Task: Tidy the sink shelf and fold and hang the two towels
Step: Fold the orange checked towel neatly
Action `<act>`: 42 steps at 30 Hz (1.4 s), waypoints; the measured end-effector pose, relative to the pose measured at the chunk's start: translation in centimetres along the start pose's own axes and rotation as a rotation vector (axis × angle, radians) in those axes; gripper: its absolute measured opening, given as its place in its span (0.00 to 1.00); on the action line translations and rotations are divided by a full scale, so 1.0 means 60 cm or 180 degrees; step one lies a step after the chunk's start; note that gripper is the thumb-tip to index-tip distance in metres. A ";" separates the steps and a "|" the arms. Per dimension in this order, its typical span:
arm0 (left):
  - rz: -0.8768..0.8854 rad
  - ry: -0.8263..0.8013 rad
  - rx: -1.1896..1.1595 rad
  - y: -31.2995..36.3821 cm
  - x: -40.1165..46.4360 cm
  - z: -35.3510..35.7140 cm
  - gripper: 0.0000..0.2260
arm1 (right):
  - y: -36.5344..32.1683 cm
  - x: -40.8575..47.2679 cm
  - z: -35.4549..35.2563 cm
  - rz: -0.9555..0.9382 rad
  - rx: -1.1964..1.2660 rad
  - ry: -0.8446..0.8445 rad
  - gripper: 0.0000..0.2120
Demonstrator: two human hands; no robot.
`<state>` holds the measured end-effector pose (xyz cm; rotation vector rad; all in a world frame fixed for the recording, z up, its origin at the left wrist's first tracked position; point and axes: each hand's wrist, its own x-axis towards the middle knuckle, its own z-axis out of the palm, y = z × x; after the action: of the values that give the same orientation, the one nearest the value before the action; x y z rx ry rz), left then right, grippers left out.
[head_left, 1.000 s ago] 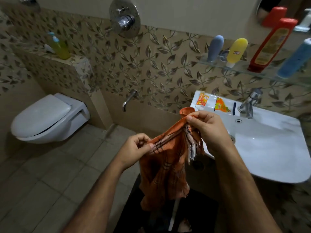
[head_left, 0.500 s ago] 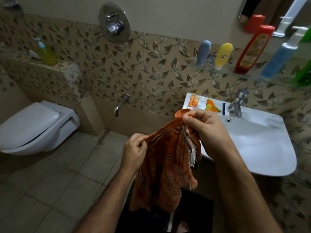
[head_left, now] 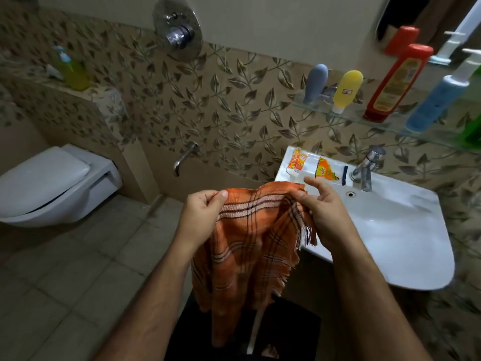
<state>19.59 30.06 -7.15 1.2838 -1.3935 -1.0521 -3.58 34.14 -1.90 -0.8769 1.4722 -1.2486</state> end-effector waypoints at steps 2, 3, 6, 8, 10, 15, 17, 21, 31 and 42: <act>0.0073 0.0320 0.0514 0.007 0.002 0.011 0.26 | 0.012 -0.002 -0.001 -0.0015 -0.0089 -0.0228 0.18; 0.0069 0.0445 0.0673 0.011 0.003 0.017 0.24 | 0.016 -0.004 -0.001 -0.0026 -0.0115 -0.0364 0.19; 0.0066 0.0391 0.0843 0.027 -0.004 0.038 0.16 | 0.017 -0.007 -0.004 0.0041 0.0158 -0.0827 0.21; 0.0181 0.0081 0.0900 0.040 -0.010 0.050 0.12 | 0.016 -0.005 0.002 0.0092 0.0424 -0.1259 0.23; 0.0323 -0.0363 0.0958 0.052 -0.015 0.059 0.10 | 0.016 0.000 0.012 0.0143 0.0498 -0.1580 0.26; 0.0639 -0.0801 0.1137 0.074 -0.027 0.058 0.06 | 0.020 0.018 0.018 0.0145 0.0115 -0.2056 0.17; 0.0580 -0.0704 0.1038 0.074 -0.031 0.056 0.07 | 0.022 0.022 0.014 0.0092 -0.0175 -0.1932 0.04; 0.0190 -0.0432 0.0350 0.059 -0.041 0.064 0.06 | 0.017 0.029 0.005 0.0083 -0.0015 -0.1628 0.03; 0.0122 0.0324 0.0790 -0.032 -0.063 0.083 0.08 | -0.055 0.014 -0.064 0.0119 0.0650 -0.2044 0.03; -0.0480 0.0625 -0.0314 0.023 -0.065 0.096 0.10 | -0.049 0.038 -0.120 0.0003 0.0742 -0.1214 0.04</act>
<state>13.74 34.04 -7.25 1.3960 -1.0986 -1.0509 -11.29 33.31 0.42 -0.8971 1.0043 -1.1494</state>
